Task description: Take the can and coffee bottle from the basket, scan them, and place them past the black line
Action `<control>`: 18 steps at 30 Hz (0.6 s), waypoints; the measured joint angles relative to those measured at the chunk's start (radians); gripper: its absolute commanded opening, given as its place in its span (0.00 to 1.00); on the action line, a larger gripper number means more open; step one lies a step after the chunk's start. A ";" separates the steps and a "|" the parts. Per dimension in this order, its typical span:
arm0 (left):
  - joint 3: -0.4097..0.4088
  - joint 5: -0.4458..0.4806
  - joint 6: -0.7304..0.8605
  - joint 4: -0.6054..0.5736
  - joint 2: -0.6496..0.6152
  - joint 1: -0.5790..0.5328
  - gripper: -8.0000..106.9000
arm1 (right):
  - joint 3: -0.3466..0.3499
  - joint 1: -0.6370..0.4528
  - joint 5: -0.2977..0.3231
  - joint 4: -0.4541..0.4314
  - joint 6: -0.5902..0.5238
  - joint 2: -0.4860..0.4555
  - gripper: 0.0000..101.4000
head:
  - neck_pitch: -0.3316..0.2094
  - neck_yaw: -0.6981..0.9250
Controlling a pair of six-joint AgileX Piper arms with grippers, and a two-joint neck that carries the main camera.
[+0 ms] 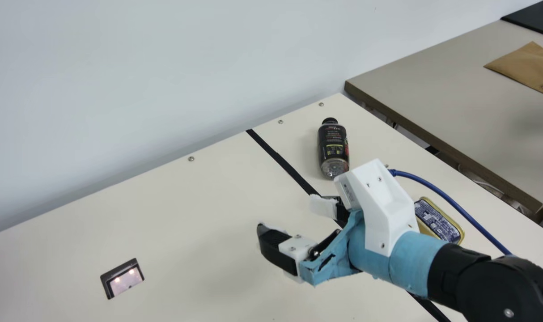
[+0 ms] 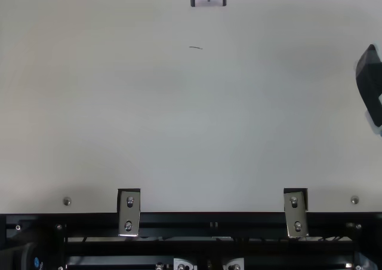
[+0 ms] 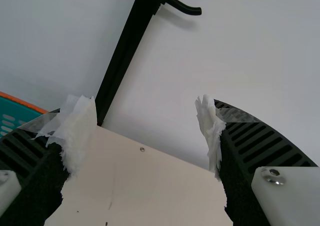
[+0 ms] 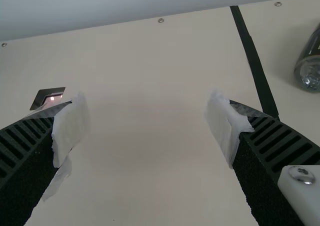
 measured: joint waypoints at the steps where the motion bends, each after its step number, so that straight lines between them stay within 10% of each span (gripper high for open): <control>1: -0.002 0.011 -0.016 0.018 -0.002 -0.006 0.85 | 0.000 0.000 0.000 0.000 0.000 0.000 1.00 | -0.005 0.000; 18: 0.043 0.192 -0.231 0.439 -0.243 -0.136 0.85 | 0.000 0.000 0.003 0.000 0.000 -0.003 1.00 | 0.000 0.000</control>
